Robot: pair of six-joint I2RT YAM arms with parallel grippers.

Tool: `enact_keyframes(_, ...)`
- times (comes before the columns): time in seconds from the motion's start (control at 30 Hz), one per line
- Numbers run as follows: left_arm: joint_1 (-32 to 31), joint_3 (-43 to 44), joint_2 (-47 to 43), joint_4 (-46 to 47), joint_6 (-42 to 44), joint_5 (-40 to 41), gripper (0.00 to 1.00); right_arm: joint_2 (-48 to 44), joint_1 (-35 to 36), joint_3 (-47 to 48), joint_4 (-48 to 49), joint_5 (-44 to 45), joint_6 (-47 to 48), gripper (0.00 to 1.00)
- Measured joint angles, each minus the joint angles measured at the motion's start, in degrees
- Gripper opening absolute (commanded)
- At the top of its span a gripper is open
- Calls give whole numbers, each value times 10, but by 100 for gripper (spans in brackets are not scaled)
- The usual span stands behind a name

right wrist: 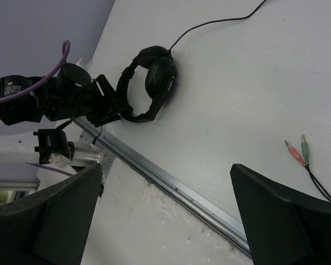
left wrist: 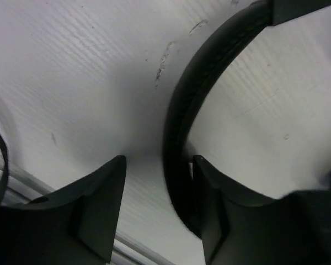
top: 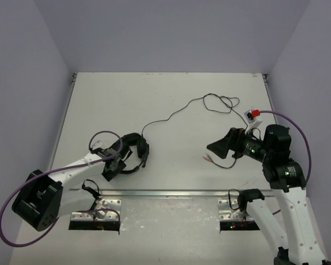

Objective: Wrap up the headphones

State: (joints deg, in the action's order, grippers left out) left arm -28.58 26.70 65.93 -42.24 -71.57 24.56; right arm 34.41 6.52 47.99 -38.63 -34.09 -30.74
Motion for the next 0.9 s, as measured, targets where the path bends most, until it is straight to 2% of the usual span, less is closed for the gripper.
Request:
enact_keyframes(0.03,0,0,-1,8,1,2,11,0,0,-9,7,-5,-4,99)
enact_keyframes(0.07,0,0,-1,16,1,1,1,0,0,-19,16,-9,-7,99)
enact_keyframes(0.2,-25,20,-20,-7,9,10,0,-1,0,-86,119,-58,-46,99)
enact_keyframes(0.33,-75,97,-94,-75,61,21,0,25,3,-223,393,-128,-156,99)
enact_keyframes(0.4,-82,156,-129,-91,101,21,0,78,17,-232,447,-131,-152,99)
enact_keyframes(0.47,-83,218,-151,-109,136,27,0,134,70,-190,437,-92,-95,99)
enact_keyframes(0.6,-83,323,-153,-167,205,45,0,231,221,-53,412,19,87,99)
enact_keyframes(0.7,-83,374,-139,-202,250,52,0,242,258,-32,426,87,186,99)
enact_keyframes(0.9,-83,453,-134,-254,319,47,0,243,279,-76,444,170,308,94)
